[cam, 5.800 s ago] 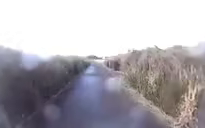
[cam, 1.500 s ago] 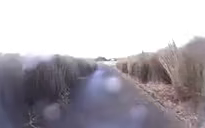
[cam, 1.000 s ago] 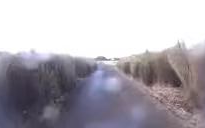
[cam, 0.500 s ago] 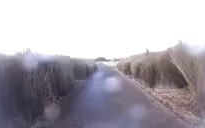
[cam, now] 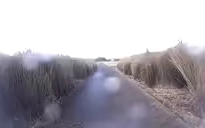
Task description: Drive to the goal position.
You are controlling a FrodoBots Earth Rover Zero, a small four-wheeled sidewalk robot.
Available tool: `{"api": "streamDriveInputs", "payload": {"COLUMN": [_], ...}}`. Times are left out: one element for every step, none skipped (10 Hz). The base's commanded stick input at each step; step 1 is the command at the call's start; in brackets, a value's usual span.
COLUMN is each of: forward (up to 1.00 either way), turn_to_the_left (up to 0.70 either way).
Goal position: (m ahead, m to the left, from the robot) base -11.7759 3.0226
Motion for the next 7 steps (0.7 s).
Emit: {"api": "streamDriveInputs", "payload": {"forward": [0.00, 0.00, 0.00, 0.00, 0.00, 0.00, 0.00], "turn_to_the_left": [-0.69, -0.70, -0.70, -0.70, -0.70, -0.70, -0.70]}}
